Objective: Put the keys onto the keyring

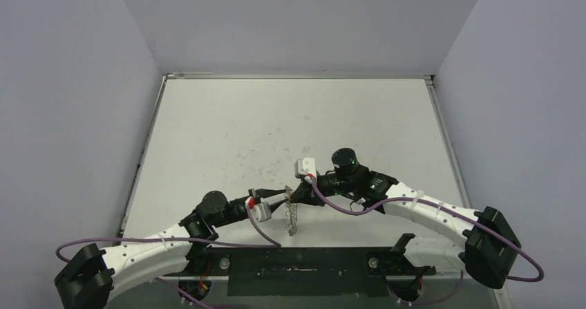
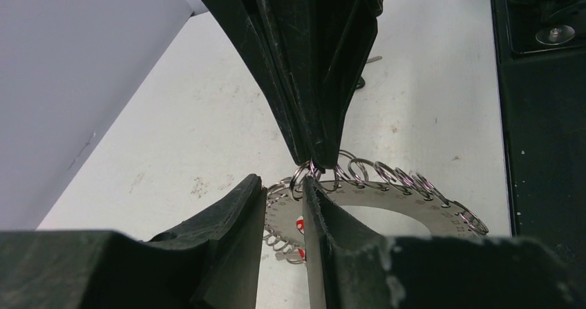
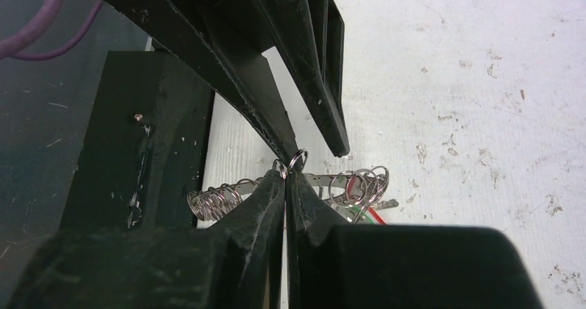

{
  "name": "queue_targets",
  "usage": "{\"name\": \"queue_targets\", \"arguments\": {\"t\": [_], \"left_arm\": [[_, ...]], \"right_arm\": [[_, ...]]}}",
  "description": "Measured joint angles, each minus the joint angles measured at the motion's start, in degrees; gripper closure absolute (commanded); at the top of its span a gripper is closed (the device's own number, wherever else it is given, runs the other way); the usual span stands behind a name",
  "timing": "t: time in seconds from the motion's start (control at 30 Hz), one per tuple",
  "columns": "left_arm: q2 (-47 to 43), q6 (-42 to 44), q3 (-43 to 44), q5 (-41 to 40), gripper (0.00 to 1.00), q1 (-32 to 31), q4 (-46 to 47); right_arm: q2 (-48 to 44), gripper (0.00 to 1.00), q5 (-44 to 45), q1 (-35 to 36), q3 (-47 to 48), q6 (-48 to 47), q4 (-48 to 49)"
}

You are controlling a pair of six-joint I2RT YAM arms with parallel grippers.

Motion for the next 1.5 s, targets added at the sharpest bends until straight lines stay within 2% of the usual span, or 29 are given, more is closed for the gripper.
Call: {"name": "queue_targets", "arguments": {"t": [0.4, 0.47, 0.57, 0.67, 0.7, 0.73, 0.9, 1.0, 1.1, 1.2, 1.37, 1.5], "left_arm": [[1.11, 0.66, 0.37, 0.5, 0.8, -0.42, 1.01], [1.53, 0.72, 0.5, 0.59, 0.85, -0.44, 1.03], [1.81, 1.09, 0.76, 1.01, 1.0, -0.55, 0.87], [1.77, 1.88, 0.92, 1.33, 1.0, -0.7, 0.0], [1.66, 1.97, 1.09, 1.4, 1.0, -0.7, -0.57], [1.46, 1.99, 1.29, 1.46, 1.0, -0.7, -1.25], [-1.33, 2.03, 3.08, 1.27, 1.0, -0.74, -7.93], [-2.86, 2.12, 4.44, 0.9, 1.0, -0.74, -12.04], [-3.48, 2.43, 6.03, 0.68, 1.0, -0.74, -15.58], [-3.41, 2.99, 7.26, 0.57, 1.0, -0.79, -18.18], [-2.38, 3.54, 9.03, 0.37, 1.0, -1.18, -21.18], [-1.49, 3.91, 10.19, 0.17, 1.0, -1.42, -22.56]], "right_arm": [[0.04, 1.0, -0.04, 0.0, 0.0, 0.0, -0.55], [0.07, 1.0, -0.02, 0.0, 0.0, -0.02, -0.81], [0.07, 1.0, -0.02, 0.0, 0.0, -0.04, -0.83], [0.07, 1.0, 0.2, -0.02, 0.0, -0.13, -0.98], [0.07, 0.98, 0.39, -0.07, 0.0, -0.15, -1.14], [0.07, 0.92, 0.52, -0.07, 0.0, -0.22, -1.25], [-0.98, 0.55, 2.43, 0.0, 0.11, -0.79, -1.57], [-3.48, 0.46, 4.26, 0.0, 0.13, -1.95, -1.84], [-6.12, 0.45, 6.1, 0.0, 0.13, -2.95, -1.7], [-7.45, 0.49, 7.26, 0.0, 0.13, -3.13, -0.98], [-6.01, 0.61, 8.39, 0.0, 1.05, -2.95, -0.52], [-3.45, 0.62, 10.25, 0.0, 2.6, -2.8, 0.17]]}}
